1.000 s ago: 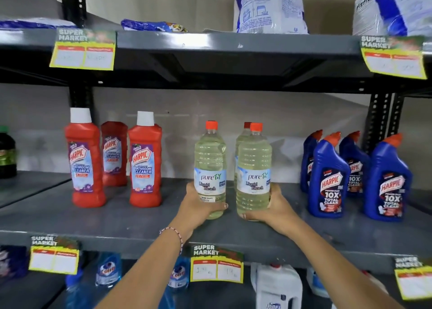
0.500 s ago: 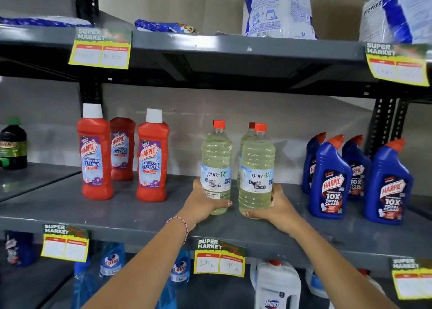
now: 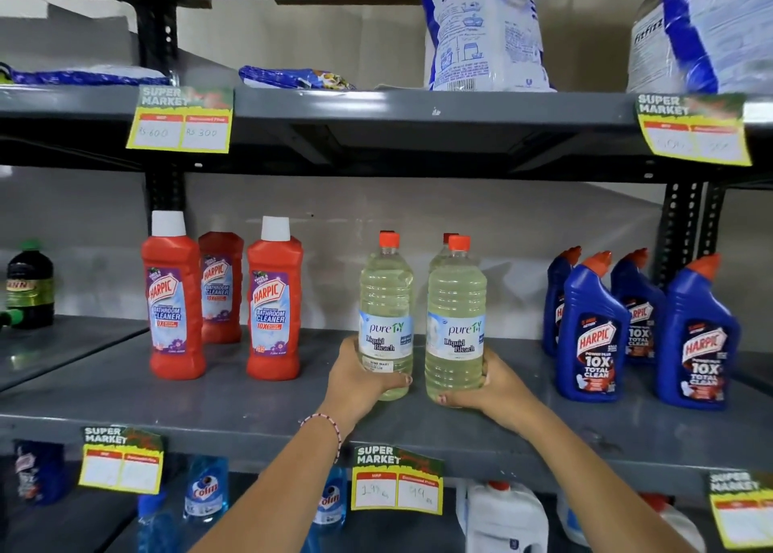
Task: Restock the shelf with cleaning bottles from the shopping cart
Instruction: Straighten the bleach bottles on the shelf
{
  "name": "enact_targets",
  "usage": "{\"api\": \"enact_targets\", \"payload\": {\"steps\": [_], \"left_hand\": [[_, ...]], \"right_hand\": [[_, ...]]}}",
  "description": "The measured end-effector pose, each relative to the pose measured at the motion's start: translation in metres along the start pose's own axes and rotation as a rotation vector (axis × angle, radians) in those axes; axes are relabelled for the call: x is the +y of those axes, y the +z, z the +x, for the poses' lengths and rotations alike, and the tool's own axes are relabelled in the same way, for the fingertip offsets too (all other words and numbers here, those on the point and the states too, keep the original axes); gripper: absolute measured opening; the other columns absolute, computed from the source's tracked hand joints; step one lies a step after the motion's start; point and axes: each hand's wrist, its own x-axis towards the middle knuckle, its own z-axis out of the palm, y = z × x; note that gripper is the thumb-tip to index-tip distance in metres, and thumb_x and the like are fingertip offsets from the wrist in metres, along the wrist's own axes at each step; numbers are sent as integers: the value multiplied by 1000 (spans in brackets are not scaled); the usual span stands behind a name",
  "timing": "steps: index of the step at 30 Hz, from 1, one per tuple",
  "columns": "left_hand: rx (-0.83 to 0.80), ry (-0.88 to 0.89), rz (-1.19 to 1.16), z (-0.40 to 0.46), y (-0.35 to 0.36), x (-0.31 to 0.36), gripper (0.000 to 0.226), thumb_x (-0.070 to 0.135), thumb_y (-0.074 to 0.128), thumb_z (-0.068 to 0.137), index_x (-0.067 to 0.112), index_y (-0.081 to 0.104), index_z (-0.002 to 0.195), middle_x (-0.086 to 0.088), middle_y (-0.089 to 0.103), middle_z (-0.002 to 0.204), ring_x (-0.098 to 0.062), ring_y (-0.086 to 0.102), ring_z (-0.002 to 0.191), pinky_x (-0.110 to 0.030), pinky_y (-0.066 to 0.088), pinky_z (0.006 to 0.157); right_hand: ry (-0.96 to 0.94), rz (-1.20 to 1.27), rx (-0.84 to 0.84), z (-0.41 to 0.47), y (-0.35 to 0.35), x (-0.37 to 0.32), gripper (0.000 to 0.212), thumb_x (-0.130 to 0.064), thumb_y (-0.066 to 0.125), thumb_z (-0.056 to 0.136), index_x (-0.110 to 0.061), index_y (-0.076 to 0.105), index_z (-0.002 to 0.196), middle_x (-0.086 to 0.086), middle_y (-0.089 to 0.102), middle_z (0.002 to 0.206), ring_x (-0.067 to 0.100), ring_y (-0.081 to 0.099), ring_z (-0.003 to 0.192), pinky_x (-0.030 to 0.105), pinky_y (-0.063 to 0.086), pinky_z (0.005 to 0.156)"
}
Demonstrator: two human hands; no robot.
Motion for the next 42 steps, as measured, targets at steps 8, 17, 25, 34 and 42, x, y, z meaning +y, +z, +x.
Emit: {"api": "enact_targets", "payload": {"steps": [8,17,25,34,42], "left_hand": [[25,-20,-5,-1,-5,-2,90,25,97,42,28,46,116,15,68,100,3,62,91,-15,47,70],[15,-22,5,-4,-8,3,84,39,96,35,37,45,102,20,66,94,8,61,87,-13,45,64],[1,-14,37,-6,-7,6,93,45,95,32,32,45,110,18,66,98,-2,63,94,-22,49,74],[-17,3,64,-9,-5,9,93,40,96,40,33,40,114,14,64,102,-12,62,100,-26,47,81],[-15,-22,77,-10,-6,11,99,45,96,34,33,42,116,6,70,115,-15,66,107,-41,54,96]], "right_hand": [[-43,3,-45,3,-1,3,68,-23,95,56,-21,66,117,-3,79,108,13,74,101,42,56,97],[-84,22,-54,1,-1,1,62,-19,95,58,-27,64,111,-7,79,105,3,75,93,12,56,71],[-78,20,-53,2,-1,4,64,-24,95,58,-26,64,114,-12,79,105,4,74,96,16,57,78],[-62,48,-24,2,-3,5,68,-14,93,61,-18,60,120,-3,77,110,7,74,98,18,56,80],[-40,51,-36,-1,-3,1,71,-42,92,44,-39,56,105,-11,76,105,1,71,97,28,56,90]]}}
